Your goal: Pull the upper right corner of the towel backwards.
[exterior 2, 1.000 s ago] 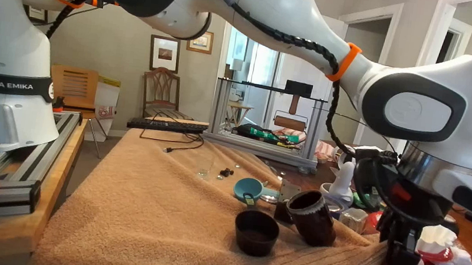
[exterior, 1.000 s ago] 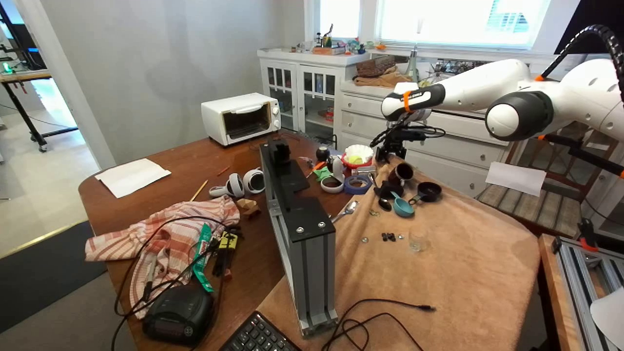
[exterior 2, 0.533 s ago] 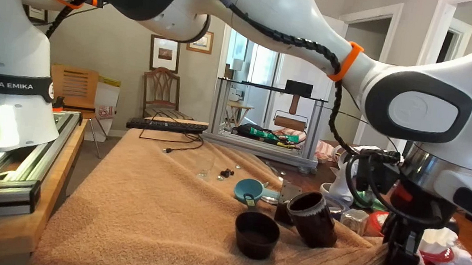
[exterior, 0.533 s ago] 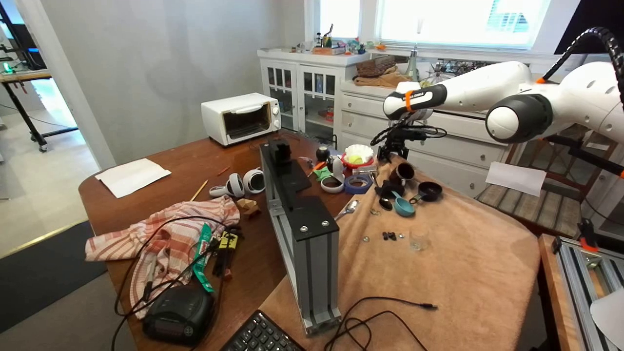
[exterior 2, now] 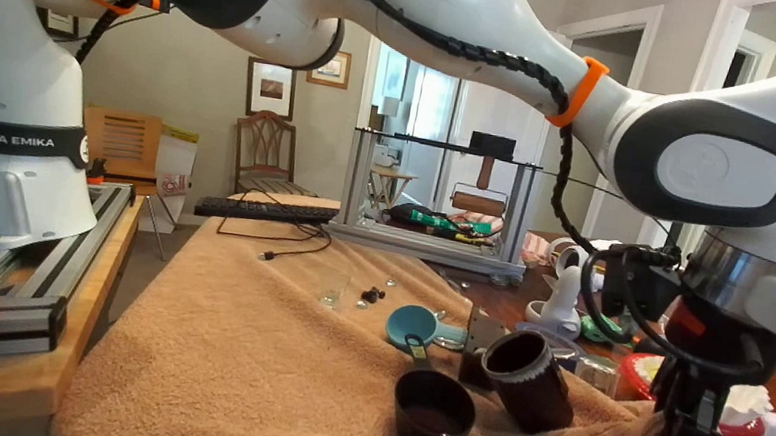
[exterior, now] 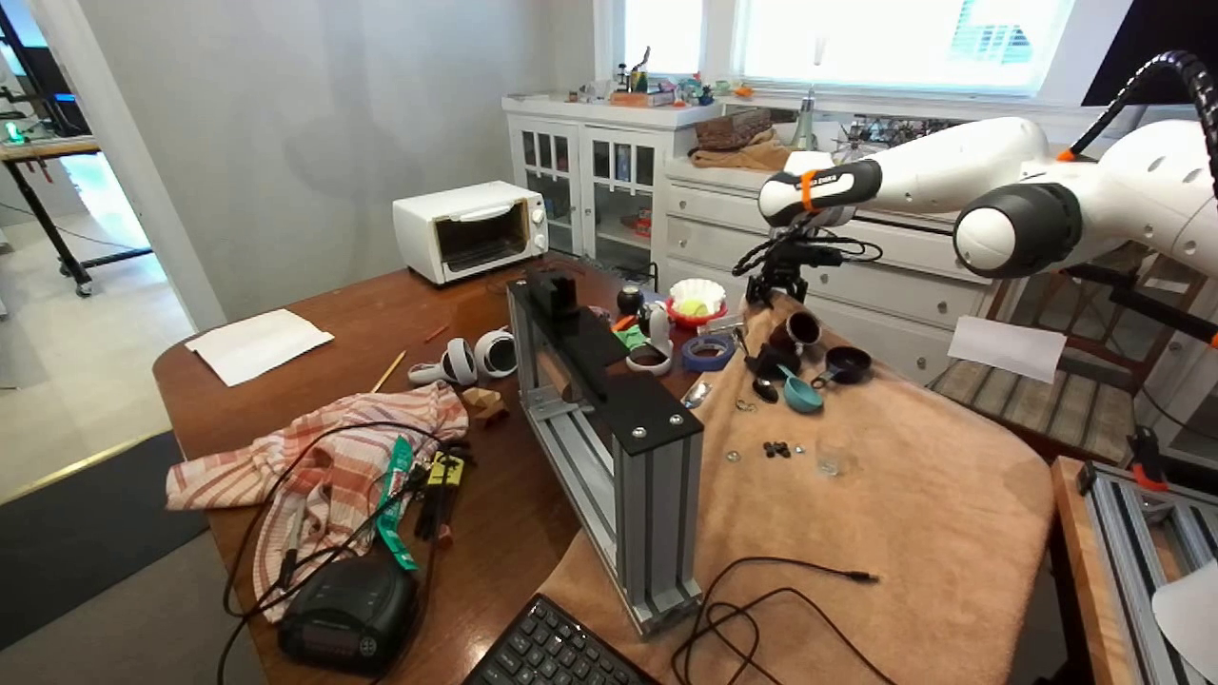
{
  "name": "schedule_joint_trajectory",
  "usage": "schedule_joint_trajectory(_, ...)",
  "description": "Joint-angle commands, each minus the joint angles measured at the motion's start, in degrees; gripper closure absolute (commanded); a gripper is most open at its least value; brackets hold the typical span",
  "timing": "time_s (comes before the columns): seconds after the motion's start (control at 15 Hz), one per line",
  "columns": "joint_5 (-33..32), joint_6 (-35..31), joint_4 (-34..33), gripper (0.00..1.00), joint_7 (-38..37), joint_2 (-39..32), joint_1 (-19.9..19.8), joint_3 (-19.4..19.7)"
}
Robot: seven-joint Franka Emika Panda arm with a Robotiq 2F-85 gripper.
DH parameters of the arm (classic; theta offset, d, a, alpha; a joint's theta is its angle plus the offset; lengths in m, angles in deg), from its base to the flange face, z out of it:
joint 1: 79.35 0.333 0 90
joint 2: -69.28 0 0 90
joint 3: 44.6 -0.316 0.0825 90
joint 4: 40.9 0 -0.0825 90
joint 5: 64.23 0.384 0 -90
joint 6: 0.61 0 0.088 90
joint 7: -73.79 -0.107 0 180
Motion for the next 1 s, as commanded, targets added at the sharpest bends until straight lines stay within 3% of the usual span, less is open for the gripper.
schedule_joint_trajectory(0.0,-1.54,-2.10,-3.70,0.73,-0.54,-1.75,-0.41,1.83)
schedule_joint_trajectory(0.27,-1.64,-0.72,-3.15,0.44,0.30,-0.97,-0.37,2.02)
schedule_joint_trajectory(0.67,-0.97,2.11,-1.17,0.01,8.72,1.69,-0.66,0.54)
schedule_joint_trajectory(0.93,-0.91,6.27,0.31,0.00,15.24,3.35,-0.53,-0.57)
